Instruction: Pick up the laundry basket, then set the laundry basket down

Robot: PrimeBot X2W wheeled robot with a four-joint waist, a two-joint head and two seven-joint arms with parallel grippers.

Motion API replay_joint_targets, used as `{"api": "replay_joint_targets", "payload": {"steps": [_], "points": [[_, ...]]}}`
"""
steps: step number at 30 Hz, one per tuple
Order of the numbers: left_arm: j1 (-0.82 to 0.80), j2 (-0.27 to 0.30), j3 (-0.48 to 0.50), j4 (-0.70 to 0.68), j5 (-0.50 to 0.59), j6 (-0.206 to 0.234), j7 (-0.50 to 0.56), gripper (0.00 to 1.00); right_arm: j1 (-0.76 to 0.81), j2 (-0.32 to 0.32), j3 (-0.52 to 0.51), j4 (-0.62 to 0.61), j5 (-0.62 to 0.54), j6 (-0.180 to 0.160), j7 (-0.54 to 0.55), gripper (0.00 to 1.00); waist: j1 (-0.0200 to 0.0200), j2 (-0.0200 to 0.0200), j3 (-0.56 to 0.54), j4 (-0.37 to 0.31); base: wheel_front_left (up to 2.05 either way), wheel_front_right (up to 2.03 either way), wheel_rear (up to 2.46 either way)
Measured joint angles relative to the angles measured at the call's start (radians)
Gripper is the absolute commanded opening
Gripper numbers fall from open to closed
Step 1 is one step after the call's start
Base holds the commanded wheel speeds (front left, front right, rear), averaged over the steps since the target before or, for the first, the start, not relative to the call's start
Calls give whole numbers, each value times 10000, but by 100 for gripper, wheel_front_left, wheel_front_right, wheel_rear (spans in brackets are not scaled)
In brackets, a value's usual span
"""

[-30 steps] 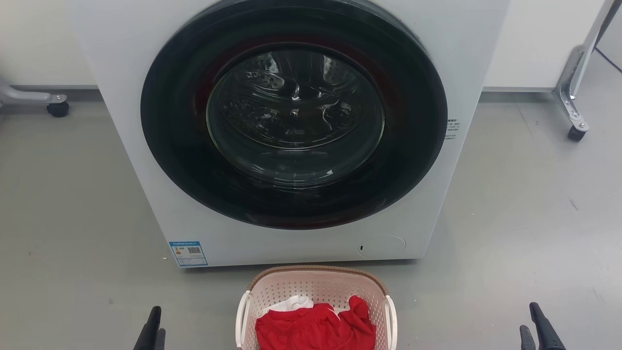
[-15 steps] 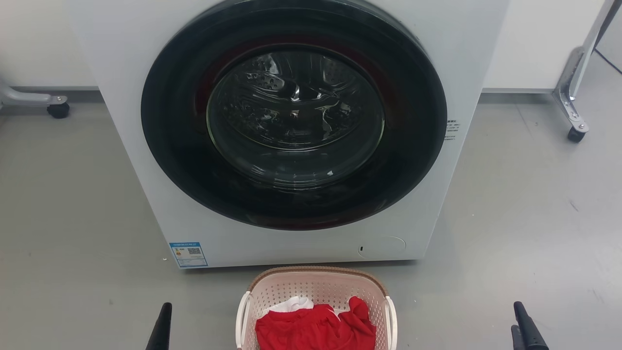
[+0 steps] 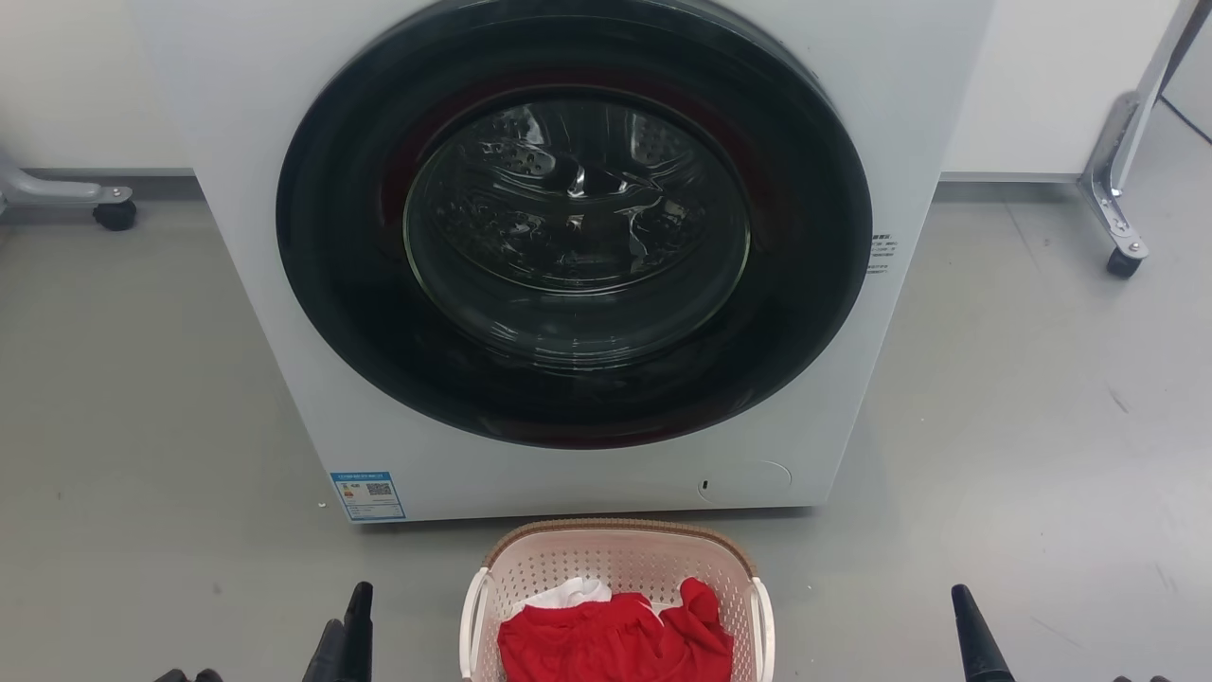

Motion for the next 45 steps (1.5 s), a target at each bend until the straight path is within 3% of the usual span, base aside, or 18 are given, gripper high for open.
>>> {"api": "replay_joint_targets", "payload": {"steps": [14,45], "points": [[-22,240,-813,-219,2677,408,-545,100,2,-73,805,-2,-2347,-424,-527,100,0,0,30,8,0,0,0],[-19,284,-1766,-276,7196,1177,-1703,100,2,-111,2090,65,-6675,-1187,-1670,100,0,0,105,-24,0,0,0]]}}
